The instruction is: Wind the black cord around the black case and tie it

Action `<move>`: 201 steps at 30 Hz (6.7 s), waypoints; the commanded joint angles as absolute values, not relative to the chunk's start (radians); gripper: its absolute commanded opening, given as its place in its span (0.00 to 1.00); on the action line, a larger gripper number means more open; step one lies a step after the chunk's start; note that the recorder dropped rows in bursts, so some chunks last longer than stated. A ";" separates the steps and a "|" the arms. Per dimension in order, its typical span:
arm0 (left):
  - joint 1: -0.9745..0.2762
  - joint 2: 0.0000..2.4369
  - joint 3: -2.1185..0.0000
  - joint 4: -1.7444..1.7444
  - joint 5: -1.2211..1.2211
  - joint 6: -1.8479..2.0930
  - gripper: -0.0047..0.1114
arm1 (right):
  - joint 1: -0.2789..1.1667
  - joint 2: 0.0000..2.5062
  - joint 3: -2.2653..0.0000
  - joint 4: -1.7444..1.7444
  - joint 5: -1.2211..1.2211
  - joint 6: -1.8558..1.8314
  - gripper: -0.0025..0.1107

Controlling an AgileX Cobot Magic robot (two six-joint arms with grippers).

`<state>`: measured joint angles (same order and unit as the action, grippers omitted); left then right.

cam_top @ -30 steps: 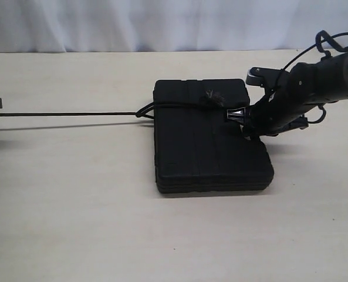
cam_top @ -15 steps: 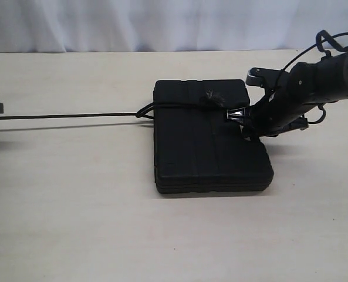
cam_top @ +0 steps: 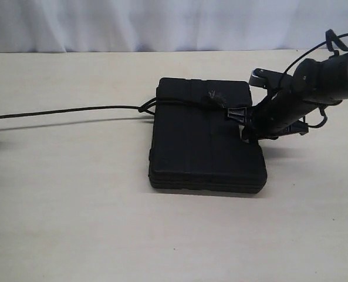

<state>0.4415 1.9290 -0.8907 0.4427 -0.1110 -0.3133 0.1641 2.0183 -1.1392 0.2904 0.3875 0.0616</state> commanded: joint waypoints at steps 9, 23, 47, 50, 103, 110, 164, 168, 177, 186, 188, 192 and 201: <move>0.431 1.666 -0.904 0.432 -0.052 -0.365 0.55 | 0.250 2.016 -1.139 0.439 0.309 -0.052 0.06; -0.206 1.567 -1.158 0.521 0.530 -0.330 0.04 | 0.174 1.799 -1.194 0.191 0.705 -0.069 0.48; -0.361 0.918 -0.792 -0.310 0.600 0.236 0.04 | 0.176 1.045 -0.820 0.034 0.739 0.048 0.06; -0.361 0.793 -0.677 -0.316 0.435 0.264 0.04 | 0.176 0.916 -0.721 0.000 0.558 0.045 0.06; -0.361 0.603 -0.562 -0.353 0.256 0.262 0.04 | 0.026 0.000 0.000 -0.038 0.344 -0.014 0.06; -0.361 0.603 -0.562 -0.353 0.254 0.262 0.04 | 0.026 0.000 0.000 -0.038 0.344 -0.014 0.06; 0.011 0.000 0.000 -0.127 0.308 0.098 0.04 | 0.026 0.000 0.000 -0.038 0.344 -0.014 0.06; 0.011 0.000 0.000 -0.116 0.308 0.100 0.04 | 0.026 0.000 0.000 -0.038 0.344 -0.014 0.06; 0.011 0.000 0.000 -0.116 0.308 0.100 0.04 | 0.026 0.000 0.000 -0.038 0.344 -0.014 0.06; 0.011 0.000 0.000 -0.116 0.308 0.100 0.04 | 0.026 0.000 0.000 -0.038 0.344 -0.014 0.06; 0.011 0.000 0.000 -0.116 0.308 0.100 0.04 | 0.026 0.000 0.000 -0.038 0.344 -0.014 0.06; 0.011 0.000 0.000 -0.116 0.308 0.100 0.04 | 0.026 0.000 0.000 -0.038 0.344 -0.014 0.06; 0.011 0.000 0.000 -0.116 0.308 0.100 0.04 | 0.026 0.000 0.000 -0.038 0.344 -0.014 0.06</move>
<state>0.0116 0.0027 -0.0032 -0.1175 0.3108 0.1073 0.0245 0.0048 -0.0016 -0.0315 0.3462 -0.0074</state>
